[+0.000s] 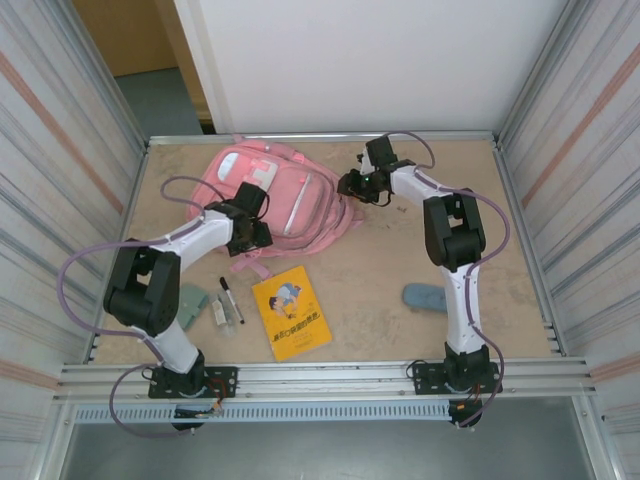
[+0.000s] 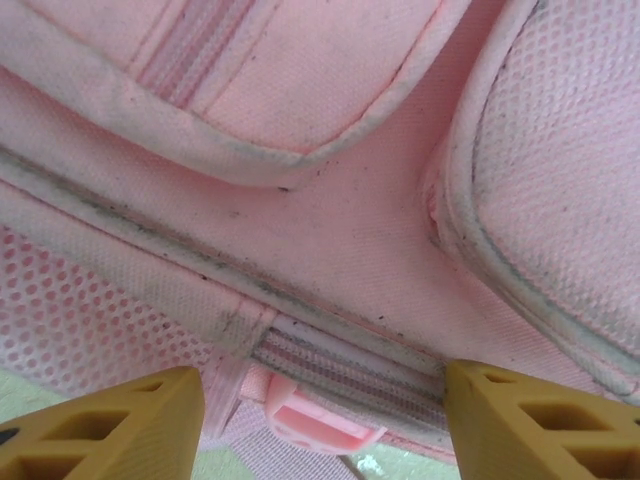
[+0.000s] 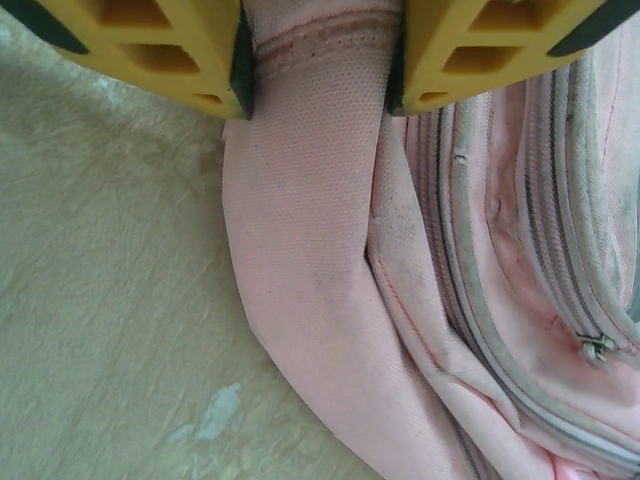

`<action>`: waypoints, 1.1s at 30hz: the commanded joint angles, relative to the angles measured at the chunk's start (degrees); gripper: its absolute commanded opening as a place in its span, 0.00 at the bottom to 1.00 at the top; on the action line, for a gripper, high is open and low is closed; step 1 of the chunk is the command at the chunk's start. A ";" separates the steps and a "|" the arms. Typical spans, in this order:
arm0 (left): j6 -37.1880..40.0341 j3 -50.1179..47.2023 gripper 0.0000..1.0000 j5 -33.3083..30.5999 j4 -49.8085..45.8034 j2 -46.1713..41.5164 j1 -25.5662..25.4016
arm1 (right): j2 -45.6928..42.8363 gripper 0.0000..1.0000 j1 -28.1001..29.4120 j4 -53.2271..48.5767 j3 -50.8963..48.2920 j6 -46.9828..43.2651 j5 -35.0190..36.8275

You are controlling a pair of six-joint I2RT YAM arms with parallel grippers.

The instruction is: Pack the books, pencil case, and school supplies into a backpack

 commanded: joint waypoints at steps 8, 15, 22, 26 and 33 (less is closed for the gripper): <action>3.00 15.40 0.61 1.81 5.24 15.73 1.91 | -16.75 0.21 -3.31 4.33 -21.34 2.65 -3.74; 5.81 28.37 0.62 3.99 0.75 21.59 1.92 | -22.88 0.35 0.89 6.43 -31.46 4.48 -0.95; 8.77 25.69 0.64 5.71 -1.88 12.23 1.88 | -25.91 0.49 9.77 7.53 -34.06 5.98 -1.77; 8.66 19.18 0.65 7.26 -1.65 4.95 1.55 | -28.09 0.56 13.43 6.65 -34.86 3.55 -4.37; 18.93 22.48 0.65 11.78 -1.25 8.23 -6.78 | -40.98 0.66 3.70 5.59 -43.13 1.92 -1.97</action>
